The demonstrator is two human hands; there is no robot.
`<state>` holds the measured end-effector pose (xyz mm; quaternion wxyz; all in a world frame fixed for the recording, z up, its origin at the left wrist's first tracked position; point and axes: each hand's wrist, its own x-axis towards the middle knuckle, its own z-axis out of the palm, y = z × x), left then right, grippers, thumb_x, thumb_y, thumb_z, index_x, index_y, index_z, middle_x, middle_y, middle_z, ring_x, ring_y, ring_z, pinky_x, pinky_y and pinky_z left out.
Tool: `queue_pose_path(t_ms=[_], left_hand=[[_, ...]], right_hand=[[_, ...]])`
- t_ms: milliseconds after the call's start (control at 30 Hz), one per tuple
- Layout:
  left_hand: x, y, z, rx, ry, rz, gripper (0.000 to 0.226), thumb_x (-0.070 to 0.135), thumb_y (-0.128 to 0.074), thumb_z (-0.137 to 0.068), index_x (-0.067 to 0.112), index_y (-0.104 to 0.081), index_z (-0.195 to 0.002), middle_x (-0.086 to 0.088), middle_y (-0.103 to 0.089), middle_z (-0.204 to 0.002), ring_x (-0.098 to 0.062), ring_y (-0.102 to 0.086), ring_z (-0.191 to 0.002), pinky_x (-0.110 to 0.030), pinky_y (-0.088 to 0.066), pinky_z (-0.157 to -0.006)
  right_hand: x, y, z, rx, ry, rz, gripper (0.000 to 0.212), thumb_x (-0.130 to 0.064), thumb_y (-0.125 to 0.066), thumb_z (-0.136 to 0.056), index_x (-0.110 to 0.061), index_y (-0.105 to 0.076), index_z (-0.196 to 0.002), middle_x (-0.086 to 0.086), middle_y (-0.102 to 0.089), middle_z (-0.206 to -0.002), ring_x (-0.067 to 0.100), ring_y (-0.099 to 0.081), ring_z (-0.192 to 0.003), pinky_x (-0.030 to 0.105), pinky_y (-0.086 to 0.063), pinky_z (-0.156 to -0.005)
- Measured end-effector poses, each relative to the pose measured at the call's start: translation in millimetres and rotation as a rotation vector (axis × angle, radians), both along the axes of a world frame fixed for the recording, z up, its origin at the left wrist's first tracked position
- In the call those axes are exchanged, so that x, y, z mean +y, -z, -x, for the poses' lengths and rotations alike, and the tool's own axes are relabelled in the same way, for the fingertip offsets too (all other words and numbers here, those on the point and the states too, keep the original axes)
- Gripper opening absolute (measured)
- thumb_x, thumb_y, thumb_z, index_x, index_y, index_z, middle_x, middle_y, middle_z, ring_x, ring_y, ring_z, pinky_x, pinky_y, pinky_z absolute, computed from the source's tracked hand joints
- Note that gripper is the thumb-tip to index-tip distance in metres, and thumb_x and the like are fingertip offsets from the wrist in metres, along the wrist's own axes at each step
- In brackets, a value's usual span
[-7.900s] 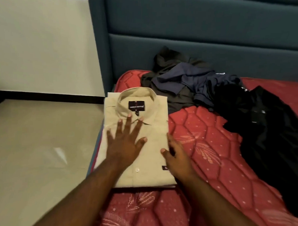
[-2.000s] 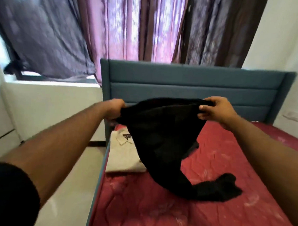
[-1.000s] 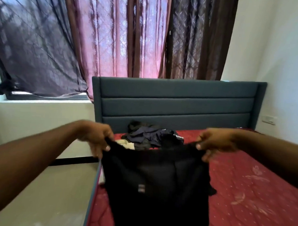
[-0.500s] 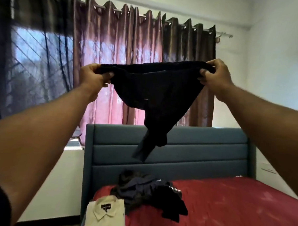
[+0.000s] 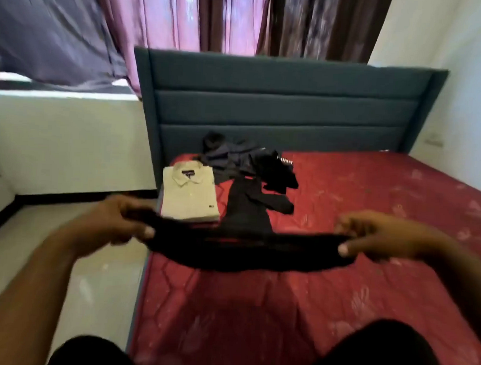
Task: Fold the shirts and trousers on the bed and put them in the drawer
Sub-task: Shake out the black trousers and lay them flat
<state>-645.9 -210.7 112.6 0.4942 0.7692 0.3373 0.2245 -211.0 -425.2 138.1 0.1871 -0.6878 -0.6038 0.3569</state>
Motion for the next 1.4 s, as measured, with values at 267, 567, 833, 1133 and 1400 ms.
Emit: queue_pose_path(t_ms=[267, 567, 833, 1133, 1400], left_hand=[[-12.6, 114.4, 22.2, 0.253, 0.230, 0.402, 0.040, 0.024, -0.088, -0.053, 0.001, -0.074, -0.083, -0.014, -0.059, -0.064, -0.015, -0.047, -0.050, -0.017, -0.030, -0.040], [138.4, 60.2, -101.2, 0.196, -0.041, 0.232, 0.020, 0.001, -0.077, -0.076, 0.007, -0.071, -0.094, -0.004, -0.061, -0.065, -0.012, -0.042, -0.050, -0.020, -0.032, -0.042], [127.1, 111.2, -99.1, 0.518, 0.332, 0.401, 0.017, -0.010, -0.076, -0.073, 0.004, -0.073, -0.083, 0.000, -0.059, -0.057, -0.003, -0.041, -0.042, -0.012, -0.028, -0.039], [240.3, 60.1, -168.2, -0.072, -0.294, -0.042, 0.061, 0.038, -0.079, -0.079, 0.022, -0.055, -0.133, 0.005, -0.067, -0.115, -0.015, -0.059, -0.080, -0.025, -0.047, -0.058], [183.3, 261.6, -192.5, 0.162, -0.432, 0.321, 0.019, 0.008, -0.066, -0.089, 0.016, -0.065, -0.072, -0.011, -0.064, -0.067, -0.018, -0.057, -0.053, -0.032, -0.050, -0.053]], right_hand=[[-12.0, 109.4, 2.7, 0.277, -0.103, 0.397, 0.024, -0.025, -0.077, -0.080, -0.013, -0.061, -0.094, 0.000, -0.060, -0.069, 0.014, -0.048, -0.055, 0.022, -0.034, -0.046], [149.7, 91.0, -71.7, 0.189, 0.167, 0.114, 0.010, -0.012, -0.072, -0.084, -0.013, -0.062, -0.087, 0.001, -0.052, -0.066, 0.010, -0.042, -0.055, 0.024, -0.032, -0.050], [132.5, 157.8, -70.0, 0.398, -0.030, 0.378, 0.035, -0.032, -0.080, -0.064, -0.007, -0.070, -0.086, 0.005, -0.064, -0.077, 0.013, -0.056, -0.071, 0.023, -0.043, -0.066], [259.4, 88.9, -113.0, 0.474, 0.561, -0.230, 0.009, -0.031, -0.054, -0.097, -0.031, -0.060, -0.104, -0.015, -0.063, -0.093, 0.005, -0.055, -0.079, 0.031, -0.043, -0.073], [233.4, 235.2, -66.6, 0.188, 0.535, -0.024, 0.010, 0.002, -0.058, -0.092, -0.001, -0.064, -0.085, -0.003, -0.057, -0.056, 0.005, -0.050, -0.049, 0.015, -0.037, -0.041]])
